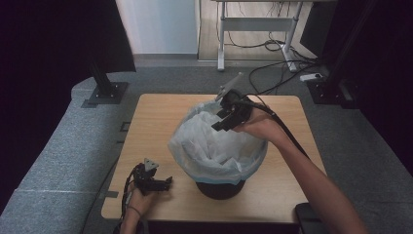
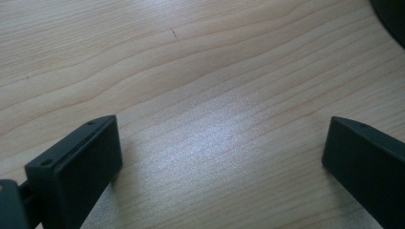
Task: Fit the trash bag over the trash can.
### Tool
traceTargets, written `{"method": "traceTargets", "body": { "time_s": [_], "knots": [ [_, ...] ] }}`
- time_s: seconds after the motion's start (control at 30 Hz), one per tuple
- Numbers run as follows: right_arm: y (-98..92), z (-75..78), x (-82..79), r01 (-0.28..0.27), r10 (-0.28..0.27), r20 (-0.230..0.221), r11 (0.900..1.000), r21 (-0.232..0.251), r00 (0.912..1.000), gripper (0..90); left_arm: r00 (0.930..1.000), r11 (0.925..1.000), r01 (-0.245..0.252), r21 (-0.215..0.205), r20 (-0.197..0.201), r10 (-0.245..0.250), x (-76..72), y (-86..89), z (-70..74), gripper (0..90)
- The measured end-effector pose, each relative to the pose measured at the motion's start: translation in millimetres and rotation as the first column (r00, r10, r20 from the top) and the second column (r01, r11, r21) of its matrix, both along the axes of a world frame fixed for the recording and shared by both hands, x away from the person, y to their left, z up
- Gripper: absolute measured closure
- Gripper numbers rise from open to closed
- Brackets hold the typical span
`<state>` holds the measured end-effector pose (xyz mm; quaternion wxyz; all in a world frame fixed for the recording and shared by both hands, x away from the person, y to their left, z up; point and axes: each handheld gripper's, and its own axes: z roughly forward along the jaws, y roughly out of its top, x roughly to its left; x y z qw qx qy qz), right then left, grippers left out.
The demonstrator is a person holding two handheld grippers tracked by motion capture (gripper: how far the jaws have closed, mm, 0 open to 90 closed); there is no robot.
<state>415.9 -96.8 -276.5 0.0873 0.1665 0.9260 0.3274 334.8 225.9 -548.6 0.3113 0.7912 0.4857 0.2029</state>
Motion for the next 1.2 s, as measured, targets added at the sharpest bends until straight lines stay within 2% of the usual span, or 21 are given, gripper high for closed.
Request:
{"method": "traceTargets", "body": {
  "time_s": [0.13, 0.2, 0.23, 0.3, 0.37, 0.4, 0.47, 0.57, 0.6, 0.63, 0.67, 0.73, 0.77, 0.83, 0.9, 0.97, 1.03, 1.07, 1.1, 1.17, 1.2],
  "knots": [
    [4.5, 18.5, -15.8, -0.071, 0.070, 0.009, 0.989, 0.129, 0.9975, 37.9, 1.0000, 1.0000, 0.001, 0.000, 0.000, -0.001, 0.1, -0.1, 0.0, 0.0],
    [19.9, 15.5, -19.6, -0.108, 0.109, 0.002, 0.982, 0.156, 0.9941, 44.0, 1.0000, 1.0000, 0.001, 0.000, 0.000, -0.001, 0.1, -0.1, 0.0, 0.0],
    [26.2, 11.7, -19.2, -0.116, 0.118, -0.001, 0.983, 0.145, 0.9930, 49.8, 1.0000, 1.0000, 0.001, 0.000, 0.000, -0.001, 0.1, -0.1, 0.0, 0.0],
    [41.8, -3.5, -15.0, -0.116, 0.117, -0.016, 0.990, 0.076, 0.9930, 66.0, 1.0000, 1.0000, 0.001, 0.000, 0.000, -0.001, 0.1, -0.1, 0.0, 0.0],
    [53.7, -25.3, -4.3, -0.127, 0.127, -0.078, 0.992, 0.012, 0.9888, 83.0, 1.0000, 1.0000, 0.001, 0.000, 0.000, -0.001, 0.1, -0.1, 0.0, 0.0],
    [55.8, -30.5, -2.1, -0.128, 0.126, -0.091, 0.992, -0.013, 0.9878, 86.5, 1.0000, 1.0000, 0.001, 0.000, 0.000, -0.001, 0.1, -0.1, 0.0, 0.0],
    [60.8, -45.1, 2.8, -0.129, 0.116, -0.117, 0.986, -0.107, 0.9864, 88.9, 1.0000, 1.0000, 0.002, 0.000, 0.000, -0.002, 0.2, 0.0, 0.0, 0.0],
    [63.0, -57.4, 2.6, -0.153, 0.119, -0.157, 0.961, -0.229, 0.9804, 88.8, 1.0000, 1.0000, 0.003, 0.000, 0.000, -0.003, 0.2, 0.0, 0.0, 0.0],
    [63.0, -57.4, 2.6, -0.153, 0.119, -0.157, 0.961, -0.229, 0.9804, 88.8, 1.0000, 1.0000, 0.003, 0.000, 0.000, -0.003, 0.2, 0.0, 0.0, 0.0],
    [62.7, -60.4, 1.2, -0.171, 0.130, -0.171, 0.951, -0.257, 0.9768, 87.6, 1.0000, 1.0000, 0.002, 0.000, 0.001, -0.002, 0.2, -0.1, -0.1, 0.0],
    [58.3, -57.2, -3.4, -0.171, 0.134, -0.154, 0.952, -0.256, 0.9789, 68.5, 1.0000, 1.0000, 0.002, 0.000, 0.001, -0.002, 0.2, -0.1, -0.1, 0.0],
    [51.0, -44.7, -7.4, -0.142, 0.122, -0.115, 0.971, -0.191, 0.9858, 59.7, 1.0000, 1.0000, 0.002, 0.000, 0.001, -0.002, 0.2, -0.1, -0.1, 0.0],
    [51.0, -44.7, -7.4, -0.142, 0.122, -0.115, 0.971, -0.191, 0.9858, 59.7, 1.0000, 1.0000, 0.002, 0.000, 0.001, -0.002, 0.2, -0.1, -0.1, 0.0],
    [35.6, -18.2, -8.9, -0.109, 0.105, -0.048, 0.990, -0.091, 0.9933, 54.9, 1.0000, 1.0000, 0.002, 0.000, 0.001, -0.002, 0.3, -0.1, -0.1, 0.0],
    [28.1, -8.8, -4.1, -0.066, 0.066, -0.020, 0.997, -0.049, 0.9976, 55.3, 1.0000, 1.0000, 0.003, 0.000, 0.001, -0.003, 0.3, -0.1, -0.1, 0.0],
    [26.2, -7.5, -0.3, -0.042, 0.041, -0.009, 0.998, -0.040, 0.9991, 57.5, 1.0000, 1.0000, 0.003, 0.000, 0.001, -0.003, 0.3, -0.1, -0.1, 0.0],
    [28.3, -14.3, 11.1, -0.003, 0.002, -0.008, 0.998, -0.066, 1.0000, 64.7, 1.0000, 1.0000, 0.004, 0.000, 0.001, -0.004, 0.4, -0.1, -0.1, 0.0],
    [35.2, -27.0, 19.4, 0.000, -0.001, -0.009, 0.991, -0.132, 1.0000, 74.3, 1.0000, 1.0000, 0.004, 0.000, 0.001, -0.004, 0.4, -0.1, -0.1, 0.0],
    [37.7, -31.7, 21.2, -0.007, 0.006, -0.007, 0.988, -0.155, 1.0000, 76.7, 1.0000, 1.0000, 0.004, 0.000, 0.001, -0.004, 0.4, -0.1, -0.1, 0.0],
    [46.9, -49.6, 27.2, -0.036, 0.026, -0.043, 0.969, -0.245, 0.9988, 82.8, 1.0000, 1.0000, 0.004, 0.000, 0.001, -0.004, 0.5, -0.1, -0.1, 0.0],
    [50.7, -57.9, 29.4, -0.055, 0.038, -0.063, 0.954, -0.293, 0.9973, 84.8, 1.0000, 1.0000, 0.005, 0.000, 0.001, -0.005, 0.5, -0.1, -0.1, 0.0]
  ]
}}
